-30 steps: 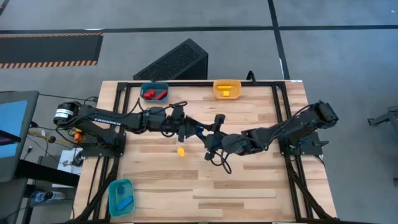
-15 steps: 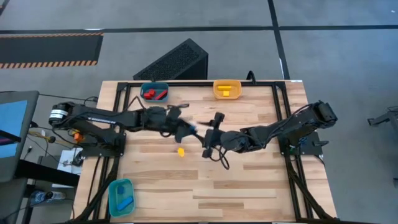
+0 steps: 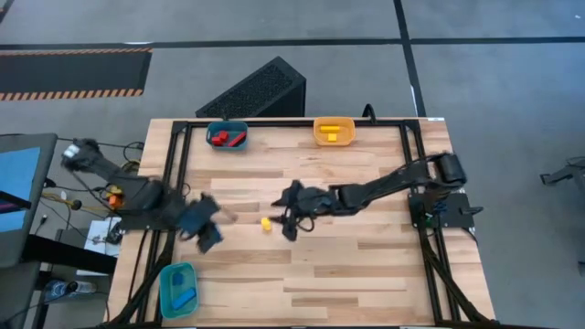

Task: Sort & place blocks by color
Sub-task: Put the blue block into the green bin

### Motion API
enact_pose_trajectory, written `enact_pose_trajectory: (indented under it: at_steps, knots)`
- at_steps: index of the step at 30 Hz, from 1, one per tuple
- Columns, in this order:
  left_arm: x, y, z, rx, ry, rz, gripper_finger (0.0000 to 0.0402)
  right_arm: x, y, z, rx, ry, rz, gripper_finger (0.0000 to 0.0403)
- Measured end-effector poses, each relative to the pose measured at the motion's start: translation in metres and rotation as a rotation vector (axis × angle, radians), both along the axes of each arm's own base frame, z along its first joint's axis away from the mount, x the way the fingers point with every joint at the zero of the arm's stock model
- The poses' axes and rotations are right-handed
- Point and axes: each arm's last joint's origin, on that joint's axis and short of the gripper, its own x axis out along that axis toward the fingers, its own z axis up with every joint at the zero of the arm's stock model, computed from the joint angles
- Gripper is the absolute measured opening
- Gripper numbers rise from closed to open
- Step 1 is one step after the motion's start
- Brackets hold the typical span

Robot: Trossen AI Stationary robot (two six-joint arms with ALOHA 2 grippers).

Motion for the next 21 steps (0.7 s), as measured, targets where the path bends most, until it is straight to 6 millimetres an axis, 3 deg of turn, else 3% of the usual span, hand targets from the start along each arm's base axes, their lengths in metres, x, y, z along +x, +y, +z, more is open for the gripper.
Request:
enact_pose_trajectory:
  at_steps: [5,12,21]
  knots:
    - [-0.023,-0.046,-0.007,-0.090,0.089,-0.101,0.0121,0.022,0.000,-0.037,-0.005,0.093,0.047,0.0240]
    - [-0.047,-0.091,-0.030,-0.125,0.317,-0.167,0.0124,0.046,0.005,-0.055,-0.077,0.113,0.107,0.0240]
    - [-0.048,-0.114,-0.063,-0.051,0.531,-0.174,0.0156,0.051,-0.001,-0.064,-0.146,0.165,0.103,0.0240]
